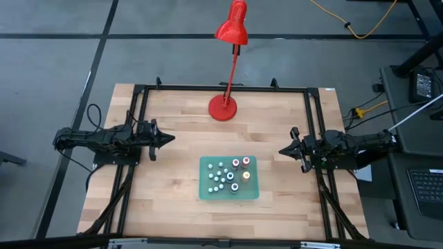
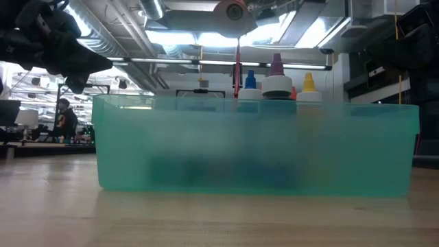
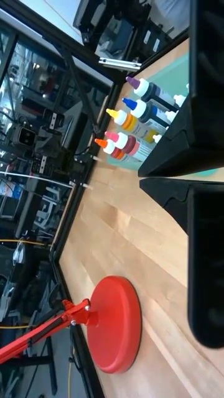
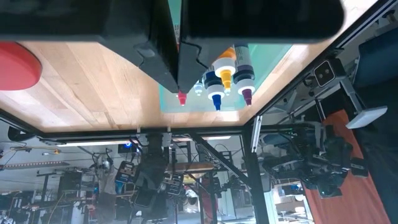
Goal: Pick & Place food coloring
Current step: Return to Home Position
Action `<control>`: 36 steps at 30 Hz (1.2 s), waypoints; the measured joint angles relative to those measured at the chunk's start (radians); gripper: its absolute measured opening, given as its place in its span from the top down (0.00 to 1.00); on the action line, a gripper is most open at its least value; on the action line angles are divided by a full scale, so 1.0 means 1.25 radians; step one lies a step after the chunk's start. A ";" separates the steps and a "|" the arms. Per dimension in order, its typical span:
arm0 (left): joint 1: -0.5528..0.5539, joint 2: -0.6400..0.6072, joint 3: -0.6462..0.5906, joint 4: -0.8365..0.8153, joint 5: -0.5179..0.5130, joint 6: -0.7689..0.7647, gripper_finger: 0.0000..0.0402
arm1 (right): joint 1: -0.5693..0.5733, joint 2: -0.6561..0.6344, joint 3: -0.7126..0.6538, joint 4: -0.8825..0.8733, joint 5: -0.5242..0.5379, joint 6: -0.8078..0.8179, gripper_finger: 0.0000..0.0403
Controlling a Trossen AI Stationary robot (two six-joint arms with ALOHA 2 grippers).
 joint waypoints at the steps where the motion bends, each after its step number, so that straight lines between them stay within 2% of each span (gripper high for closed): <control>1: 0.000 0.000 0.000 0.000 0.000 0.000 0.97 | 0.000 0.000 0.000 0.000 0.000 0.000 0.97; 36: 0.000 0.000 0.000 0.000 0.001 0.000 0.97 | 0.000 0.000 0.000 0.000 0.000 0.000 0.97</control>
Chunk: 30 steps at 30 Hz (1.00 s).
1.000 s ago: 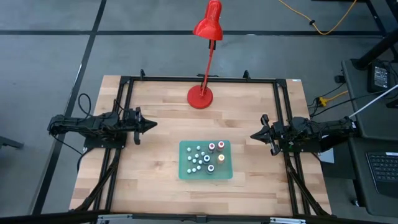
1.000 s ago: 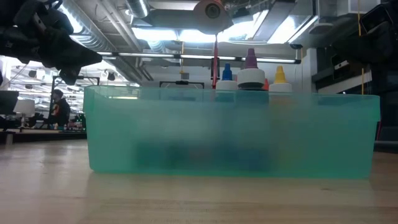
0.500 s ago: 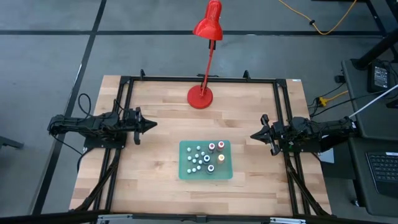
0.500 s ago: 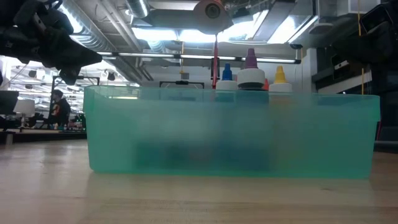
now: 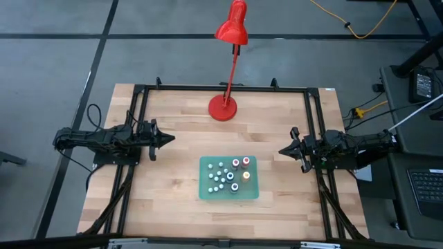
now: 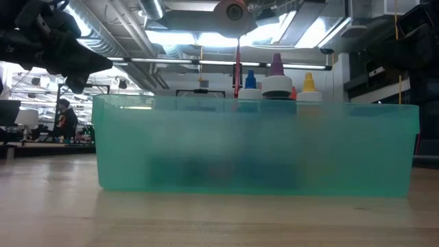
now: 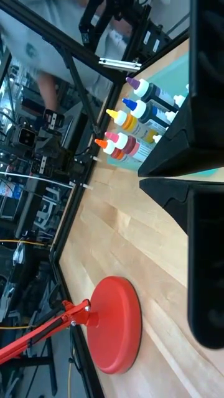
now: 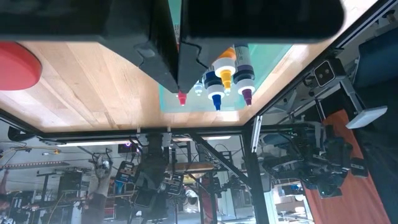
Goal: Pick & Place food coloring
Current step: Return to Home Position
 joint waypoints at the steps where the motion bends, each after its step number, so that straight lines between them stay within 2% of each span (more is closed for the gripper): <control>1: 0.000 0.000 0.000 0.000 0.000 0.000 0.97 | 0.000 0.000 0.000 0.000 0.000 0.000 0.97; 30: 0.000 0.000 0.000 0.000 0.000 0.000 0.97 | 0.000 0.000 0.000 0.000 0.000 0.000 0.97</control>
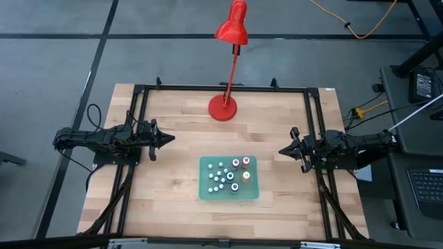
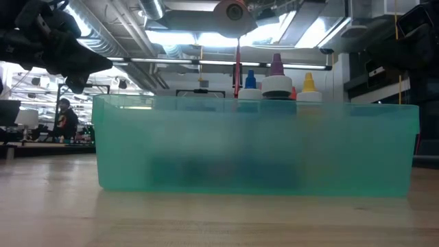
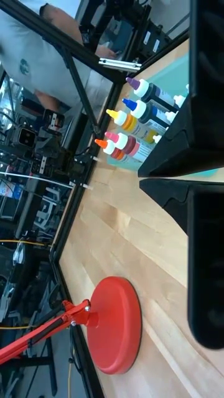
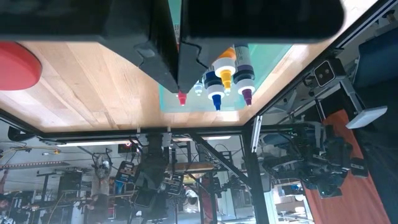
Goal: Pick & Place food coloring
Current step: Return to Home Position
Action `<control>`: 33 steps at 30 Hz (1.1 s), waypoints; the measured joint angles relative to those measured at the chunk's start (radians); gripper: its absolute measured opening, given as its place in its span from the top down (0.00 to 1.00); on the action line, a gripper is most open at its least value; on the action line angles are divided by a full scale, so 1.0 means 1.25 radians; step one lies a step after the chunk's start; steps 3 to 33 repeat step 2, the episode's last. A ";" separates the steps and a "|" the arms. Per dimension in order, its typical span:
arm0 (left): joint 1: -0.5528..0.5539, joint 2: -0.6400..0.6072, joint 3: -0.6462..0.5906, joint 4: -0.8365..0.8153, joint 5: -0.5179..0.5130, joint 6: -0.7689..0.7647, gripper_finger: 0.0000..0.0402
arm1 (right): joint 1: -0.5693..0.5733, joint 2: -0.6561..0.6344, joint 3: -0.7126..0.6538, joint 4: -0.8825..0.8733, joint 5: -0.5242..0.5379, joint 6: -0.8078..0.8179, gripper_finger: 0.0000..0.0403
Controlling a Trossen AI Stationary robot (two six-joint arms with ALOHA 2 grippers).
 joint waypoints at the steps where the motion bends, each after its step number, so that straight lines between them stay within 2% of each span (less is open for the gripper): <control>1: 0.000 0.000 0.000 0.000 0.000 0.000 0.97 | 0.000 0.000 0.000 0.000 0.000 0.000 0.97; 33: 0.000 0.000 0.000 0.000 0.000 0.000 0.97 | 0.000 0.000 0.000 0.000 0.000 0.000 0.97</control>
